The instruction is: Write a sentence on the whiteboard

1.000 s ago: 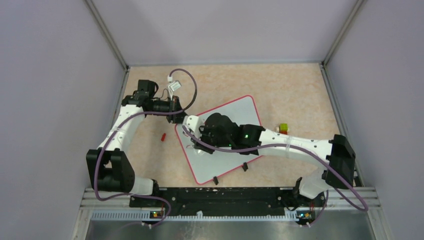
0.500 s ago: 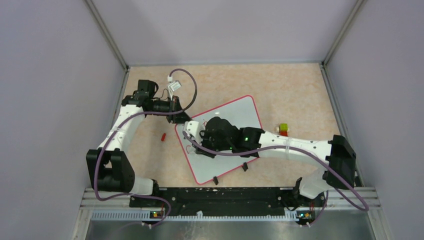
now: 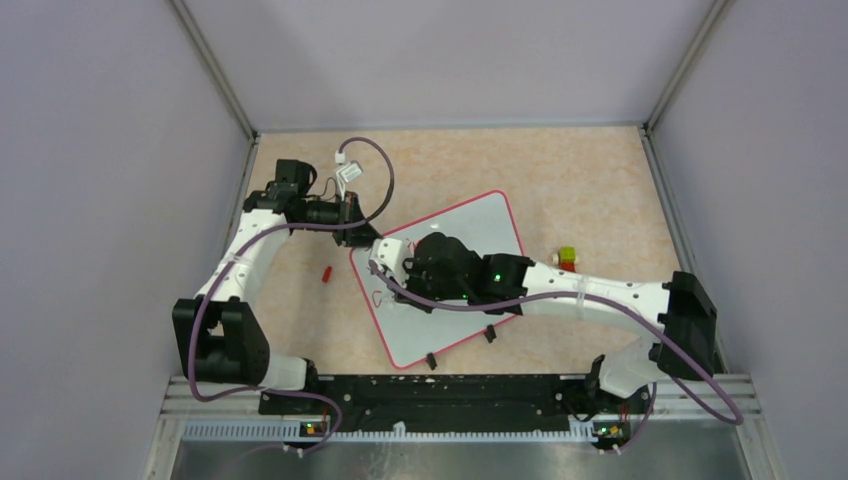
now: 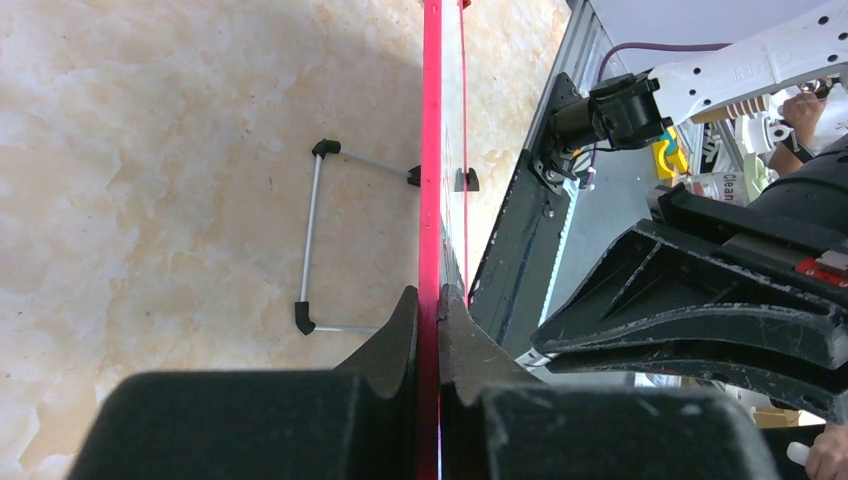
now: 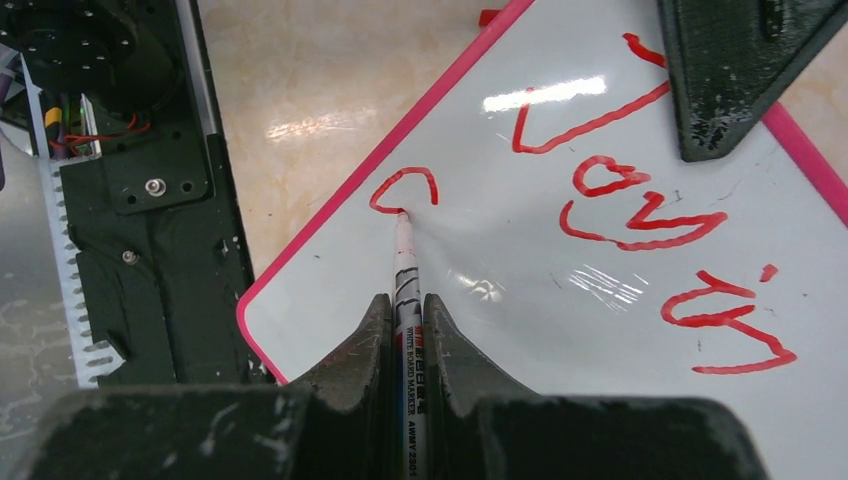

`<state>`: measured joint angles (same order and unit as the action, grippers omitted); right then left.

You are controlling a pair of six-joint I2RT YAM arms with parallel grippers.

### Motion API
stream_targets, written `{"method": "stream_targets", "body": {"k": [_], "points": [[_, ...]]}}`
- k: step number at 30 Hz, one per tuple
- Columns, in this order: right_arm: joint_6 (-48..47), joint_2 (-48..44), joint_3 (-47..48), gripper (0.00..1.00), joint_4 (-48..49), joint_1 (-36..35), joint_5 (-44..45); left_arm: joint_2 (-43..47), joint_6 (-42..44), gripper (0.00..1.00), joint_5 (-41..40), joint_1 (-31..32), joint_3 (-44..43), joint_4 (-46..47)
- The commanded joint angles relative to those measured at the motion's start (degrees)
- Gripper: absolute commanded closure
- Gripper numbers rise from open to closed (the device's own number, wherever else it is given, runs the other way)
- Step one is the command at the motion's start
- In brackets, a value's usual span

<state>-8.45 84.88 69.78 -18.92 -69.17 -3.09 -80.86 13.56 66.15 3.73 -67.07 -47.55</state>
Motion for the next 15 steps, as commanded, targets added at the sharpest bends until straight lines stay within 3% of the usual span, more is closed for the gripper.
{"method": "stream_targets", "body": {"k": [1, 15], "points": [[0.14, -1.96, 2.53, 1.0, 0.33, 1.83, 4.59, 0.19, 0.68, 1.0, -5.86, -0.21, -0.37, 0.44], [0.3, -0.93, 3.9, 1.0, 0.1, 2.02, 2.6, 0.29, 0.63, 1.0, -5.81, -0.21, -0.39, 0.32]]}}
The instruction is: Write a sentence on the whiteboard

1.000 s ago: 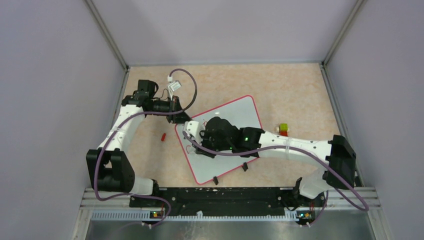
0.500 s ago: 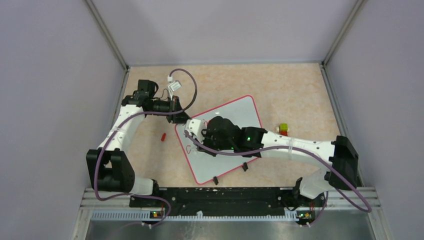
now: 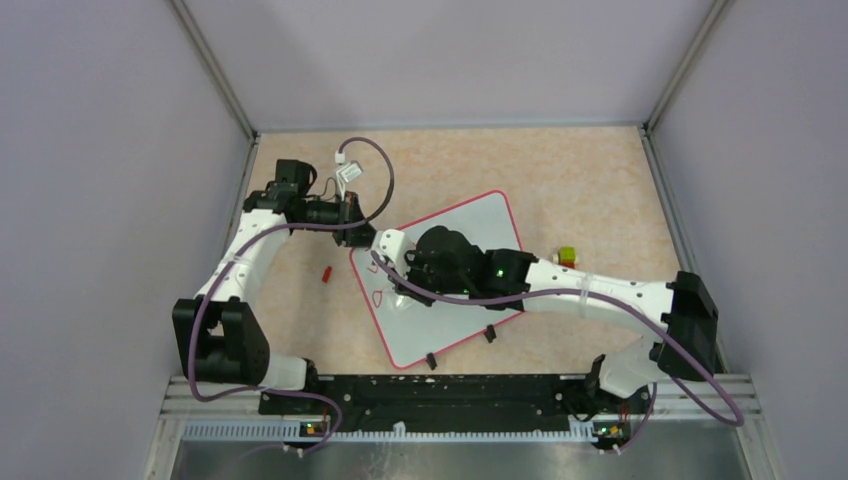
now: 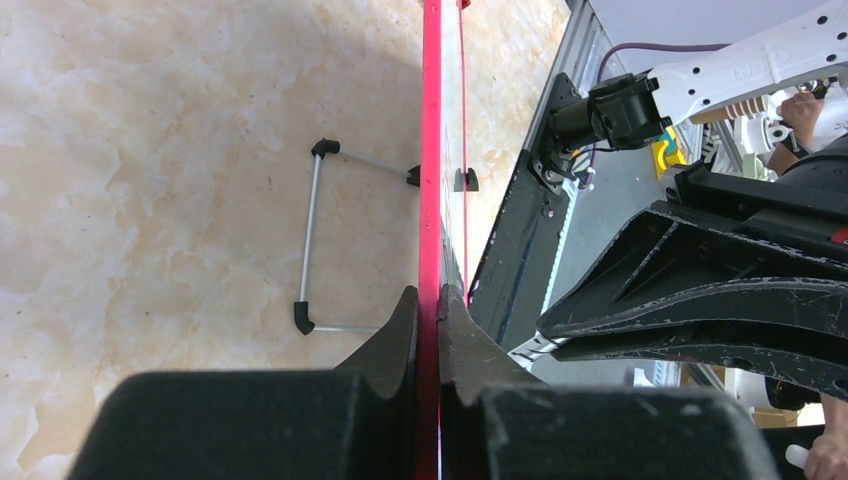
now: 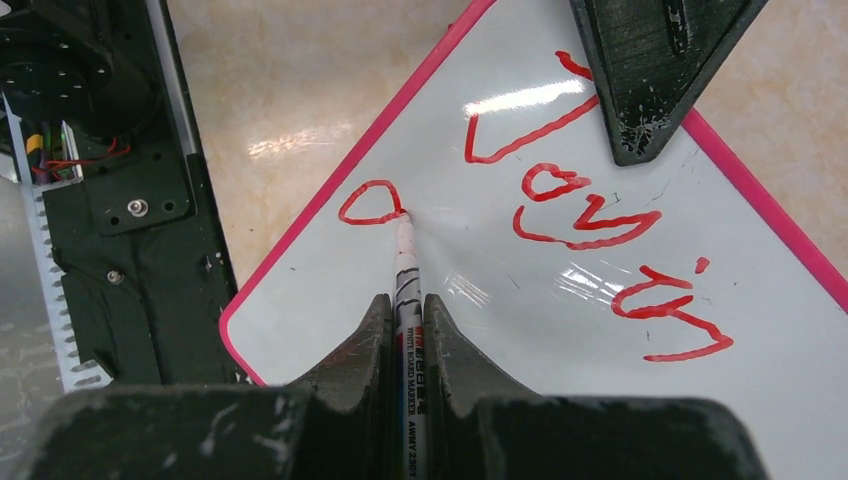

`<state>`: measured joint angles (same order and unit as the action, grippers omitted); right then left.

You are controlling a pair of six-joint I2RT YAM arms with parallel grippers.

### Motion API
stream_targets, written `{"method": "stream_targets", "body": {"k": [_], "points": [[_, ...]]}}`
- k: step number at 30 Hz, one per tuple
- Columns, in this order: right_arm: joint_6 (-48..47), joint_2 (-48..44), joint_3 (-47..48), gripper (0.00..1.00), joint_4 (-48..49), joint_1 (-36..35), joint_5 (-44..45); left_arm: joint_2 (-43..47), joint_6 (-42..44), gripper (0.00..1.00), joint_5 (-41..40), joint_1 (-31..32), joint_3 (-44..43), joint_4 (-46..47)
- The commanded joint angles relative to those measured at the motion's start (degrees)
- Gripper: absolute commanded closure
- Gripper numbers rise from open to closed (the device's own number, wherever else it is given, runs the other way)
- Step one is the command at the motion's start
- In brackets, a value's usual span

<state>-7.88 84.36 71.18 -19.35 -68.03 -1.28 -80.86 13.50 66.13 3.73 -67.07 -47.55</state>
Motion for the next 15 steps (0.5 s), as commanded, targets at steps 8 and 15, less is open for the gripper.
{"method": "stream_targets", "body": {"k": [8, 15], "points": [[-1.75, -0.43, 0.83, 1.0, -0.54, -0.12, -2.67, 0.18, 0.89, 1.0, -5.91, -0.21, -0.59, 0.25], [-2.7, -1.0, -0.84, 1.0, -1.9, -0.67, -3.86, 0.2, 1.01, 1.0, -5.94, -0.21, -0.59, 0.18]]}}
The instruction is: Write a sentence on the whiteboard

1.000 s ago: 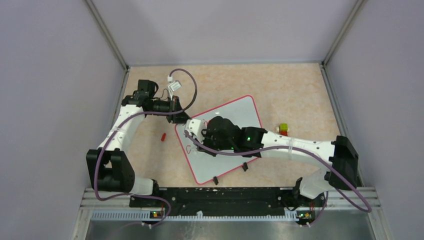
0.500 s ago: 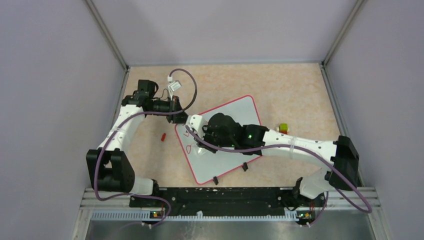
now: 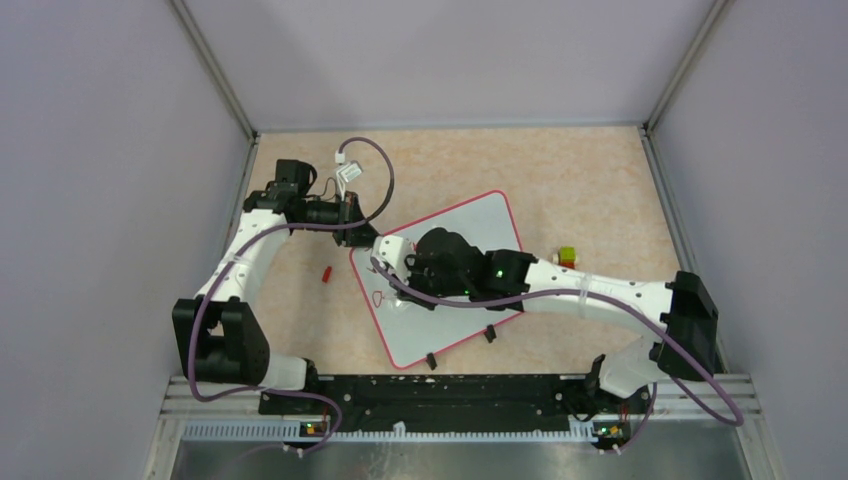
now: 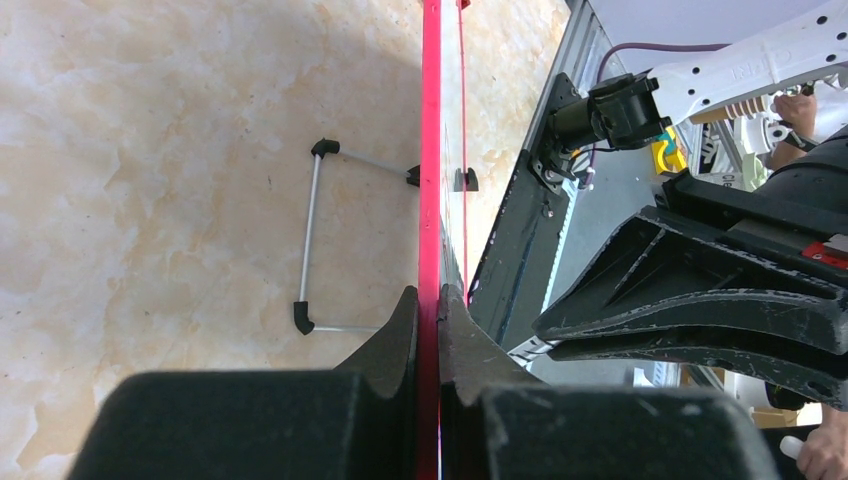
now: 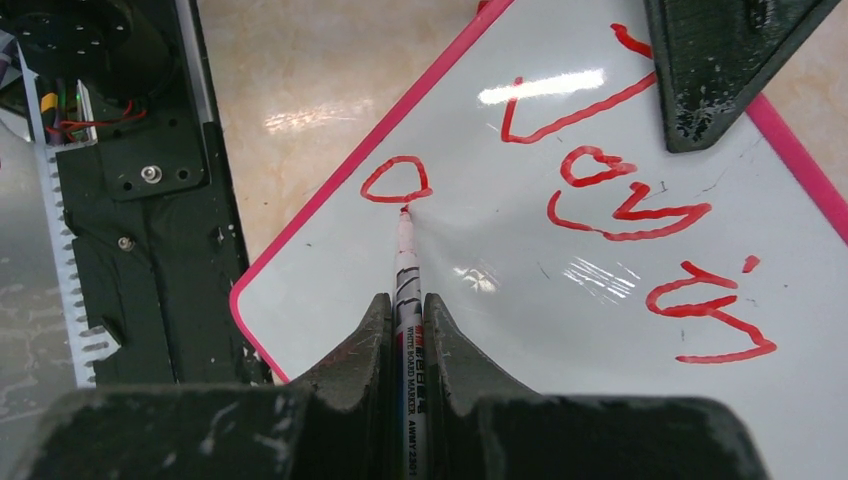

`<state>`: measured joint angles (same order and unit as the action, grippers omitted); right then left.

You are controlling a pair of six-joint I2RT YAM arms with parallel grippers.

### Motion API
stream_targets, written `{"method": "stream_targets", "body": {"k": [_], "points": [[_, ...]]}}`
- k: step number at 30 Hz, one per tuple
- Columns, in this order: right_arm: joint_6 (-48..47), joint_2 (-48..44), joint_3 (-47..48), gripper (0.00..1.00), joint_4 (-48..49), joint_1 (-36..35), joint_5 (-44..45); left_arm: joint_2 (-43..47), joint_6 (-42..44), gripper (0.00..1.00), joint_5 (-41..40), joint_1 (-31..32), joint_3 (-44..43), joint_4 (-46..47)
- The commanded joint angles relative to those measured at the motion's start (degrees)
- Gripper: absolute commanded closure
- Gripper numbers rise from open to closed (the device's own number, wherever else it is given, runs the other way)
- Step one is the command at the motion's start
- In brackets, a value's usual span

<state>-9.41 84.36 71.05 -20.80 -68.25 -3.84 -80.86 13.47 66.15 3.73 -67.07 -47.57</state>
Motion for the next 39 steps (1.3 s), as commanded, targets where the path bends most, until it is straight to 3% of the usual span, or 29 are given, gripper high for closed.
{"method": "stream_targets", "body": {"k": [1, 13, 39], "points": [[-1.45, -1.25, -0.74, 1.0, -0.82, -0.49, -1.39, 0.26, 1.1, 1.0, -5.95, -0.21, -0.61, 0.18], [-2.43, -4.44, 3.42, 1.0, -4.4, 0.73, 1.27, 0.35, 1.12, 1.0, -5.43, -0.21, -0.75, -0.13], [-1.43, 1.22, 6.35, 1.0, -1.22, 1.28, 3.66, 1.23, 1.15, 1.0, -5.59, -0.21, -0.51, -0.16]]}}
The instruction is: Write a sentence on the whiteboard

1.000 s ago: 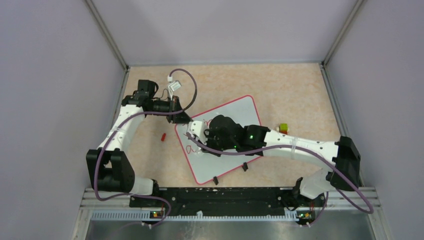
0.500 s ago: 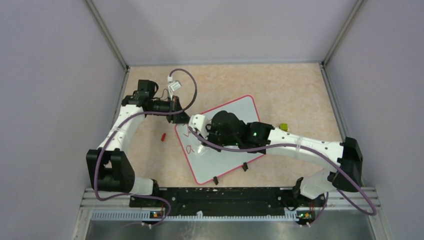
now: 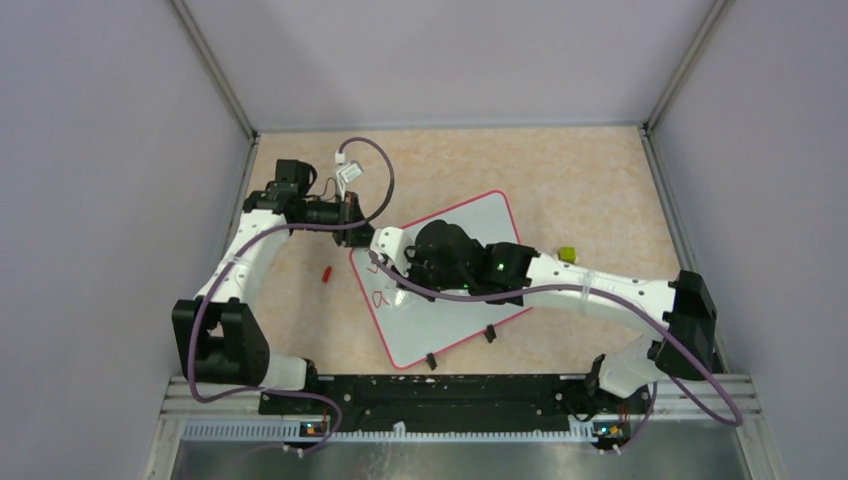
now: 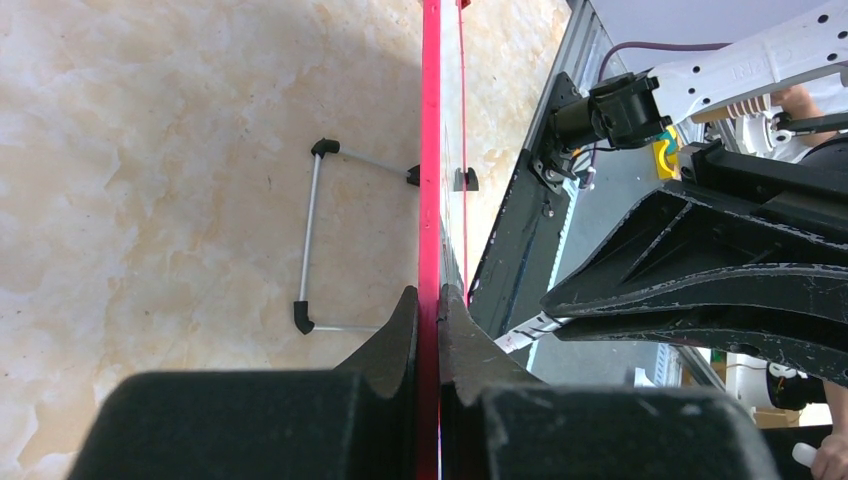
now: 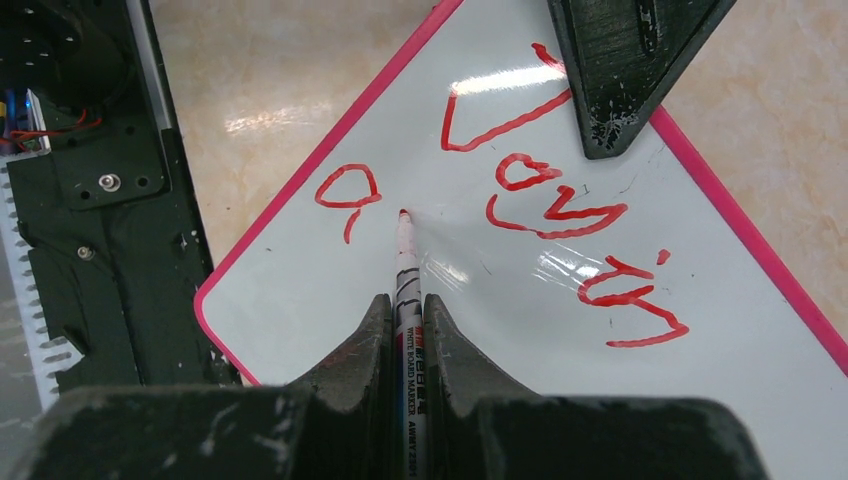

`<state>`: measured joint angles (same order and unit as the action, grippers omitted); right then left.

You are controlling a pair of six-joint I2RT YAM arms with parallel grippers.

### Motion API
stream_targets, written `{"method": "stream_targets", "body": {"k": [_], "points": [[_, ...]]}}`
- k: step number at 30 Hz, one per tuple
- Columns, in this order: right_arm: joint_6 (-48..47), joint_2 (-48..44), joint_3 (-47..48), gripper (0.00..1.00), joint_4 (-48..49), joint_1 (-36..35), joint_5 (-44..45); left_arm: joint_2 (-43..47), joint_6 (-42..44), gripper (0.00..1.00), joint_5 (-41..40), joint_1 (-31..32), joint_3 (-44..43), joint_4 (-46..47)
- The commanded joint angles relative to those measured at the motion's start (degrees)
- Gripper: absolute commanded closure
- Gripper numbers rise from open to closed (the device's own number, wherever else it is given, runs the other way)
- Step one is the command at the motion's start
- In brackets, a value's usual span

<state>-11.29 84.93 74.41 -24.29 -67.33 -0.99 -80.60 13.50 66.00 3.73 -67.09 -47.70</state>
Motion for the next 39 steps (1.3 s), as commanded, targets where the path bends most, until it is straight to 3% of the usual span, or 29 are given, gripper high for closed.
{"method": "stream_targets", "body": {"k": [1, 28, 39], "points": [[0.46, 0.71, 3.01, 1.0, 2.28, 0.36, 0.77, 1.05, 1.17, 1.0, -5.47, -0.21, -0.42, -0.07], [-0.72, -2.49, -3.44, 1.0, -0.08, -0.28, -2.08, 0.81, 1.27, 1.0, -5.8, -0.21, -0.25, 0.06], [-1.37, -4.4, -0.82, 1.0, -1.83, -0.02, 0.02, 0.55, 1.17, 1.0, -5.64, -0.21, -0.66, -0.04]]}}
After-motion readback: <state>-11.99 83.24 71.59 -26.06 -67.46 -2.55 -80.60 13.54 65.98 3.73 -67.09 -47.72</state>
